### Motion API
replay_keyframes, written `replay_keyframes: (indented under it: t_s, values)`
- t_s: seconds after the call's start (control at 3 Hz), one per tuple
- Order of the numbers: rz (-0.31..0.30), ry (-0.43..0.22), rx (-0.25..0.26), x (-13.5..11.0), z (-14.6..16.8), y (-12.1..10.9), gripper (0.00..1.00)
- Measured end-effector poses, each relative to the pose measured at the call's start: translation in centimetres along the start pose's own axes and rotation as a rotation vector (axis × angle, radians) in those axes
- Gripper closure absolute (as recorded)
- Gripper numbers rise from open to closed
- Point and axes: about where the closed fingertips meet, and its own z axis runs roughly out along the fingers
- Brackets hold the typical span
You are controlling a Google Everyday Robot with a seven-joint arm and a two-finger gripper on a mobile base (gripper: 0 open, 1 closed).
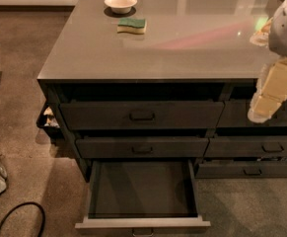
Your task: Place sponge into bottom drawer
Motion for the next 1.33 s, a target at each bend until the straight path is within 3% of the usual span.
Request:
replay_keyframes:
  t_s: [0.33, 0.67, 1.0, 1.33]
  values:
    - [0.104, -0.095, -0.028, -2.7, 0.9, -3.4, 0.00]
    - [0.265, -0.240, -0.051, -7.6, 2.7, -7.6, 0.00]
    - [0.348, -0.250, -0.057, -8.0, 2.8, -7.8, 0.00]
    - [0.349, -0.250, -0.057, -8.0, 2.8, -7.8, 0.00]
